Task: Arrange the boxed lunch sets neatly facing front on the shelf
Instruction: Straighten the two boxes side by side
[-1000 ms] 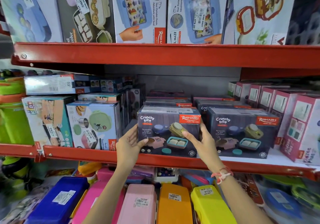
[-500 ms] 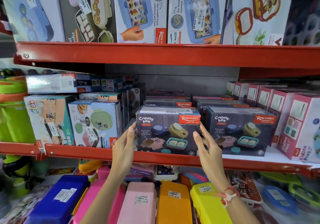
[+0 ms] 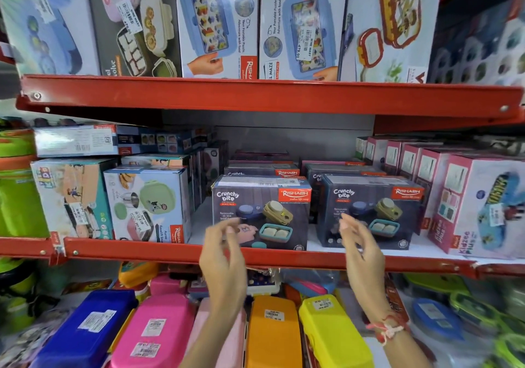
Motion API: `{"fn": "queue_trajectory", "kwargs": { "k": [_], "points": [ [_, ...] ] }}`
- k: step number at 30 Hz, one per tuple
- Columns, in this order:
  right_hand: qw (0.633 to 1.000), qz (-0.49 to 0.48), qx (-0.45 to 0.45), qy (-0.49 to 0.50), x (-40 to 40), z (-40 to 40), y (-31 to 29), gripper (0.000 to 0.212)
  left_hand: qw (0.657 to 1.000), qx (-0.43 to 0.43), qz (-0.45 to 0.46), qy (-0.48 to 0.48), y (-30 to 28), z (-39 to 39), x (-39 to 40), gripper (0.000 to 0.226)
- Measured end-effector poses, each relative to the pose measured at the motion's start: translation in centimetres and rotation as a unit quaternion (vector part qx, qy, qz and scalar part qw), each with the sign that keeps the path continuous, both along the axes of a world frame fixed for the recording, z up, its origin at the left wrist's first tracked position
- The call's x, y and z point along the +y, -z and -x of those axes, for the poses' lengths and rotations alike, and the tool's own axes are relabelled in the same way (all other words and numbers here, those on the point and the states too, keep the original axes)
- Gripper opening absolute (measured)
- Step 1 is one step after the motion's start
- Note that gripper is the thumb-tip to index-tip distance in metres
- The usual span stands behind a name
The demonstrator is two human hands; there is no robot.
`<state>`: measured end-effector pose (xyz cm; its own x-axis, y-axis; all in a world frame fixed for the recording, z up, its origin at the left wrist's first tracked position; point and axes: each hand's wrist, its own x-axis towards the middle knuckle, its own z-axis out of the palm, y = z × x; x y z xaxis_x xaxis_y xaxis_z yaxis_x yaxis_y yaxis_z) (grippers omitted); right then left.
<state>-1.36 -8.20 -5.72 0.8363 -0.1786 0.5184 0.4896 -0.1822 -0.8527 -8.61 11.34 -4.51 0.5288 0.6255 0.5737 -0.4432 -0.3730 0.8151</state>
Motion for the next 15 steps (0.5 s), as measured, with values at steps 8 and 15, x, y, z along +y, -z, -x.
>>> {"fn": "queue_trajectory", "kwargs": {
  "k": [8,15],
  "points": [
    [0.989,-0.055,-0.009,0.134,-6.5,-1.9,0.8,0.032,0.958,0.106,-0.071,0.256,0.3,-2.9,-10.3,0.042],
    [0.993,-0.016,0.077,0.088,-10.4,-5.5,-1.6,0.054,0.931,0.190,-0.020,0.310,-1.7,-5.7,-13.7,0.064]
  ]
}}
